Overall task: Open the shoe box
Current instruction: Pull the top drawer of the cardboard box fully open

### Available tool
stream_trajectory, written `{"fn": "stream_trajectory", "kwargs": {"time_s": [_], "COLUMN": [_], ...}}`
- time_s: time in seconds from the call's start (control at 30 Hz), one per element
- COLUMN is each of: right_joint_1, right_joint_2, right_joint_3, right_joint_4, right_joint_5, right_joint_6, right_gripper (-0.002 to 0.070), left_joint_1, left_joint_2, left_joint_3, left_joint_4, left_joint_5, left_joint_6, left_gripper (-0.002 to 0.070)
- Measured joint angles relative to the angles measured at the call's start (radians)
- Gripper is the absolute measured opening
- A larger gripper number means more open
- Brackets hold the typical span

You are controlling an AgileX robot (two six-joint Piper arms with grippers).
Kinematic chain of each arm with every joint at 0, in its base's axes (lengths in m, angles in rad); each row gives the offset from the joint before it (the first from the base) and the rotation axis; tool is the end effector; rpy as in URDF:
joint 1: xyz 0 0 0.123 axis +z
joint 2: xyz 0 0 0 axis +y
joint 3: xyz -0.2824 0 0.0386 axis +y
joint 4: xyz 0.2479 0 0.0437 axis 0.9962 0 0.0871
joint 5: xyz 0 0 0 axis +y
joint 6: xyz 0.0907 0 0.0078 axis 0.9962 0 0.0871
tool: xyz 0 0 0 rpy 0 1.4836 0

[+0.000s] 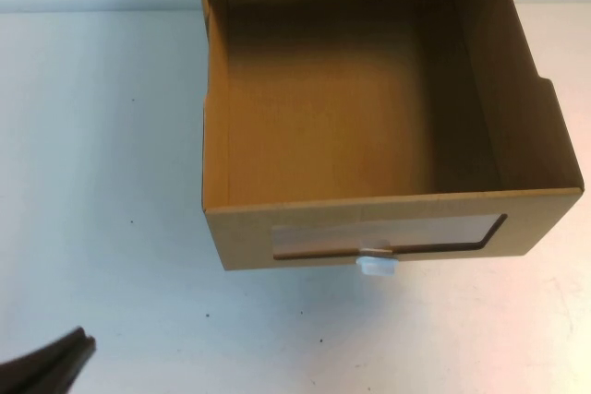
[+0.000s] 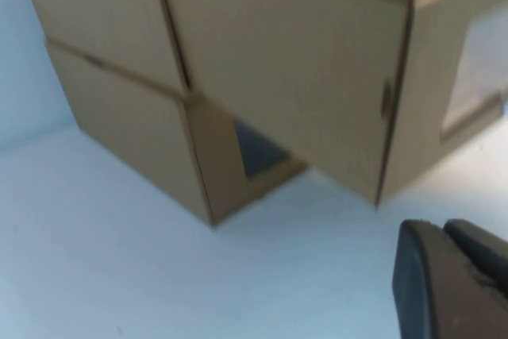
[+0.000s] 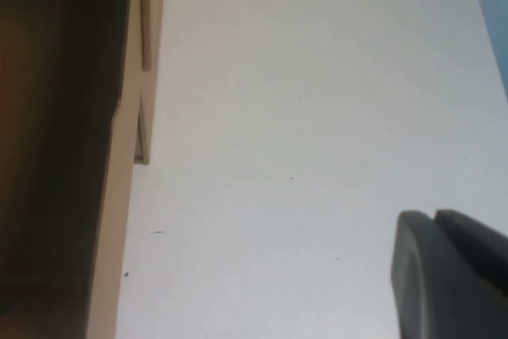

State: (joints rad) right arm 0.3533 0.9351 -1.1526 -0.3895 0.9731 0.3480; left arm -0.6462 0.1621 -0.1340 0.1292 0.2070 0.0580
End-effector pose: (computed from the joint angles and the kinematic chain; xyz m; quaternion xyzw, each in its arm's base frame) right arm 0.1654 0.0305 0.4182 -0.0306 0.8828 -0.0328 0.4675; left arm 0.0546 -0.0382 0.2300 0.2974 0.6960 -0.1398 0.6385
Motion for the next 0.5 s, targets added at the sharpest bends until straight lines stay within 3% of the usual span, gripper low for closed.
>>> {"fn": "stream_trajectory", "kwargs": {"time_s": [0.3,0.5], "right_joint_1": [0.0,0.0], "right_joint_2": [0.0,0.001], "right_joint_3": [0.0,0.0], "right_joint_4": [0.027,0.035], "right_joint_5": [0.0,-0.001], "right_joint_6": [-0.004,-0.004], "right_gripper": [-0.0013,-0.0013], "left_joint_1": [0.0,0.0], "left_joint_2": [0.0,0.0], "left_joint_3": [0.152,0.16], "left_joint_4": [0.002,0.002], "left_joint_5": [-0.018,0.059], "left_joint_6": [0.0,0.0], "left_gripper": [-0.0005,-0.0005]}}
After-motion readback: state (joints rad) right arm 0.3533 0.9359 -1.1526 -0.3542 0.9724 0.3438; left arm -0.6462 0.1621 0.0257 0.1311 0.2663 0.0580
